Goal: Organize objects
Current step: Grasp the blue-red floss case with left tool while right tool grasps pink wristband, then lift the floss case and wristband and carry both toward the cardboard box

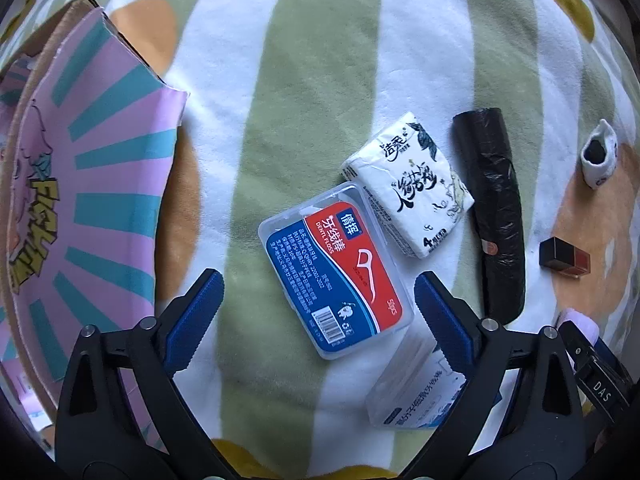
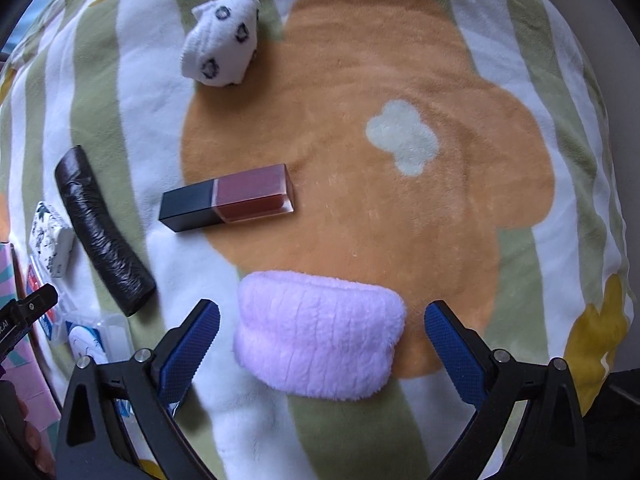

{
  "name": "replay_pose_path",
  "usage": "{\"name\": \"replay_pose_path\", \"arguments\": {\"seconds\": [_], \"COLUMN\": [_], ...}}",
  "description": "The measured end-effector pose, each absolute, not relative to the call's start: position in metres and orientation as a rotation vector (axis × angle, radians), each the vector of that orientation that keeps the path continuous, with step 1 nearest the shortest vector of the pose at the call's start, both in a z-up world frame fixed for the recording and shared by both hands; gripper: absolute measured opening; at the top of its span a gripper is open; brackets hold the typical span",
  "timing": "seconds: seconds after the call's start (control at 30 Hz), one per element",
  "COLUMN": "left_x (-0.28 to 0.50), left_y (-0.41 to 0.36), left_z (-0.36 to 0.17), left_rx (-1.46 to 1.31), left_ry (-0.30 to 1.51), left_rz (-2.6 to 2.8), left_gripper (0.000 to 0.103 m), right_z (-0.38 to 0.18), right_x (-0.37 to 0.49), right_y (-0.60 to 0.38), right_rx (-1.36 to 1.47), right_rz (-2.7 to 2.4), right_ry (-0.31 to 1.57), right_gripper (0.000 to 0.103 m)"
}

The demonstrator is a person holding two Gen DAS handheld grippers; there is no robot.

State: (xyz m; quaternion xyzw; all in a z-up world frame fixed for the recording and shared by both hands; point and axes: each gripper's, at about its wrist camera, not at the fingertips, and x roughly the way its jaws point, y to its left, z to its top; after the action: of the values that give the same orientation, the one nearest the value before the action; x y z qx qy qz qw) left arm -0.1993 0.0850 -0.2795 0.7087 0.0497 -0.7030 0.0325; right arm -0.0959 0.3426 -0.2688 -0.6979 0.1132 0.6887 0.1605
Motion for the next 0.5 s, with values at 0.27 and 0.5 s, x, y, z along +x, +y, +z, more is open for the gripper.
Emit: {"name": "replay_pose_path", "arguments": {"seconds": [0.27, 0.5], "left_x": [-0.207, -0.209], "left_y": [0.088, 0.081], "left_z": [-0.293, -0.285], "left_rx": [2.252, 2.254], "left_ry": [0.198, 0.208], "left_rz": [-2.138, -2.159], "left_gripper": [0.061, 0.057], "right_z": [-0.274, -0.265], "right_x": [-0.083, -0.063], "right_y": [0.344, 0.346], "right_rx": [-2.024, -2.013], "right_rz": [1.931, 1.937], "right_ry": [0.324, 0.342], "right_gripper": [0.069, 0.060]}}
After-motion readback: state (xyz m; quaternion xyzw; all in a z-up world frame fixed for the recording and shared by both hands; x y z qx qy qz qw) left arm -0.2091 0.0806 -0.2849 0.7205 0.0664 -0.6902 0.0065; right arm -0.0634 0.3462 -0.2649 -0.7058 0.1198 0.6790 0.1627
